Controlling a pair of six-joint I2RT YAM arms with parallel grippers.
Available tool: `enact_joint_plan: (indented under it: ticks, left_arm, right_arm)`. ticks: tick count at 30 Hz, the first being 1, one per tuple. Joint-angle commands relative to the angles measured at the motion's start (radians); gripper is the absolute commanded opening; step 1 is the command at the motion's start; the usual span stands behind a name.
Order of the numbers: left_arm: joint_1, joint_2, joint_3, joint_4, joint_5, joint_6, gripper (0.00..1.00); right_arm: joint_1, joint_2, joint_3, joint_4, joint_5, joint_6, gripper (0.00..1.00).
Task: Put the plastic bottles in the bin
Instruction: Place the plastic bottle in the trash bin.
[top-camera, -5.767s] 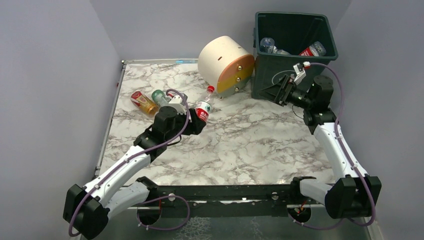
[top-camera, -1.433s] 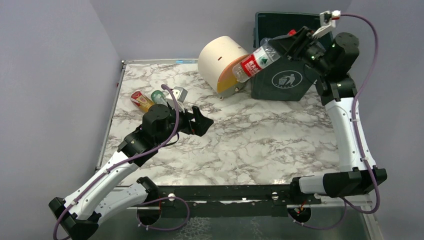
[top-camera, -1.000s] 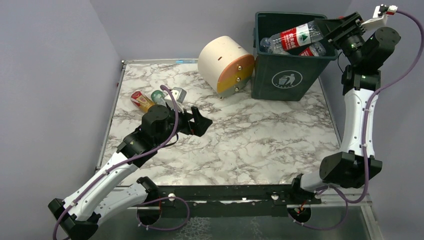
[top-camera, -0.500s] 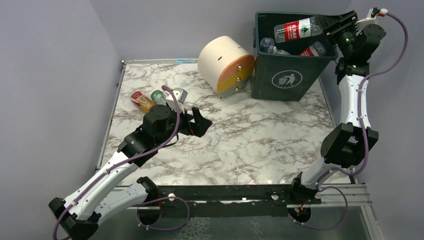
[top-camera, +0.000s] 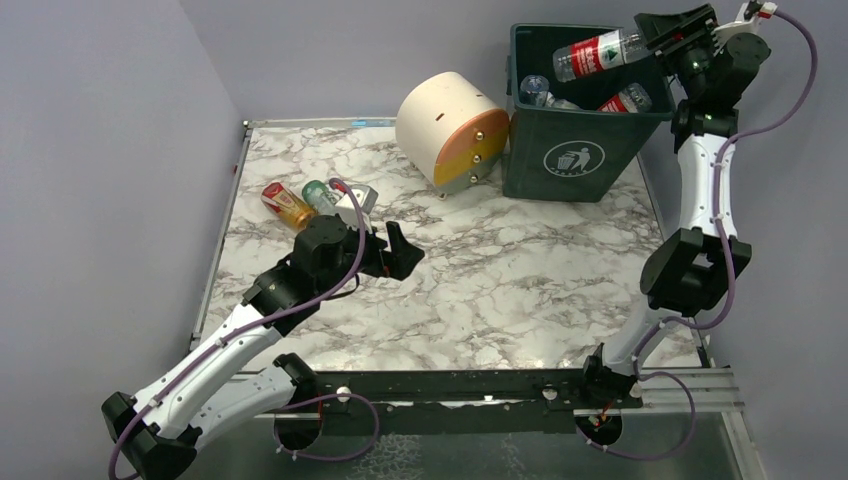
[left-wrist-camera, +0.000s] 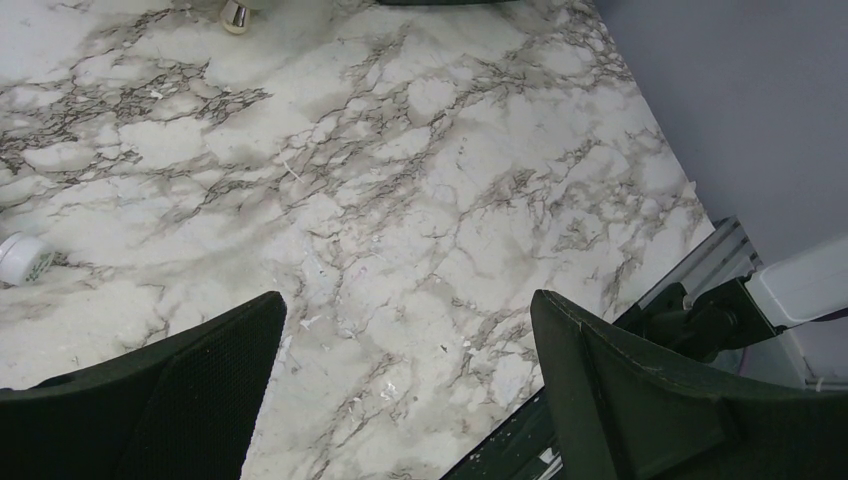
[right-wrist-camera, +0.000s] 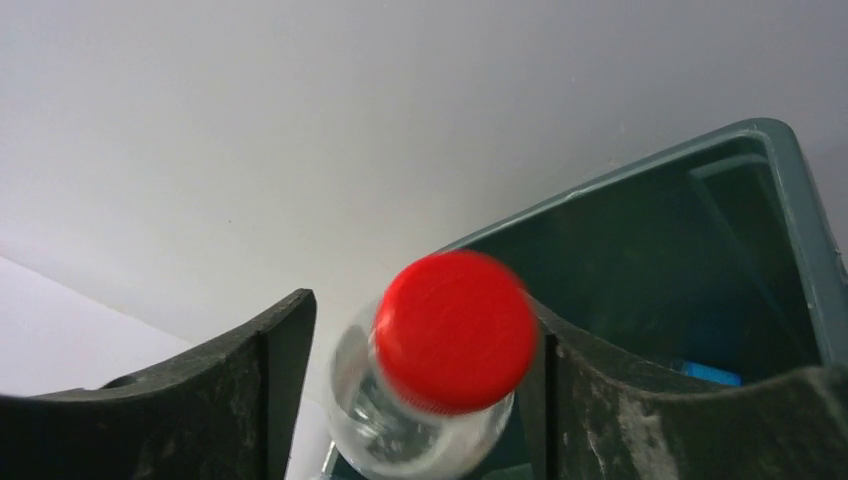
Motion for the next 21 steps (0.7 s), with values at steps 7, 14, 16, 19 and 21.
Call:
enact_joint_plan:
  ticks: [7, 14, 16, 19, 21]
  left_arm:
    - [0.005, -0.010, 0.017, 0.034, 0.007, 0.007, 0.99]
    - [0.005, -0.013, 0.030, 0.022, 0.007, 0.008, 0.99]
    - [0.005, -0.024, 0.025, 0.019, 0.002, 0.002, 0.99]
    - [0.005, -0.036, 0.017, 0.018, 0.002, -0.010, 0.99]
    - [0.005, -0.037, 0.014, 0.018, 0.001, -0.016, 0.99]
  right_arm:
    - [0.036, 0.135, 0.244, -0.209, 0.029, -0.106, 0.84]
    - [0.043, 0.136, 0.276, -0.247, 0.032, -0.129, 0.89]
    - [0.043, 0.120, 0.281, -0.248, 0.025, -0.133, 0.90]
    - [0.043, 0.096, 0.296, -0.245, -0.002, -0.129, 0.91]
    - [0.044, 0.073, 0.303, -0.234, -0.036, -0.112, 0.91]
